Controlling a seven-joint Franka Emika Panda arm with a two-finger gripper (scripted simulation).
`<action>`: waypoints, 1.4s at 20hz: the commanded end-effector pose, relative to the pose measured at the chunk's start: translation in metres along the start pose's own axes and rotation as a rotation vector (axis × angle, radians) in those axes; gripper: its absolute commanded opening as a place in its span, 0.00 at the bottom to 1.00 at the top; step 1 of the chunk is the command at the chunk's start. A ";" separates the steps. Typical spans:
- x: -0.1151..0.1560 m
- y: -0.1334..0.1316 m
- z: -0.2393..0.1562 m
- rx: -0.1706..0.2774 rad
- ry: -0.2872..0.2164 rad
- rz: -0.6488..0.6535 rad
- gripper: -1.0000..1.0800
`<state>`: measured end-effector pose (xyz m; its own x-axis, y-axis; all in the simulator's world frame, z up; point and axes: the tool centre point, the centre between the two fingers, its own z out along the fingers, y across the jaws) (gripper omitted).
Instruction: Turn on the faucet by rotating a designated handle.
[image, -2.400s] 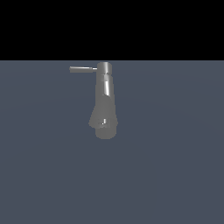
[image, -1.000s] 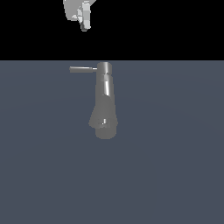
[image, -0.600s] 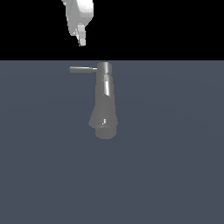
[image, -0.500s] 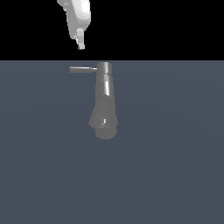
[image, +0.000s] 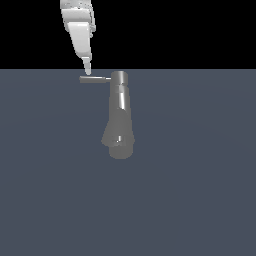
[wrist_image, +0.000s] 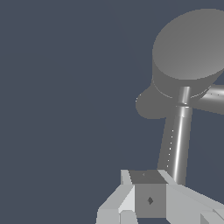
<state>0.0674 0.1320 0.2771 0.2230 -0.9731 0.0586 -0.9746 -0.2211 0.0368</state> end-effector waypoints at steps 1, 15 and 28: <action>-0.005 -0.008 0.010 0.003 -0.008 0.041 0.00; -0.019 -0.026 0.035 0.007 -0.032 0.137 0.00; -0.003 -0.016 0.042 -0.031 -0.051 0.183 0.00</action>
<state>0.0814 0.1358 0.2348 0.0406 -0.9990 0.0171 -0.9974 -0.0395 0.0601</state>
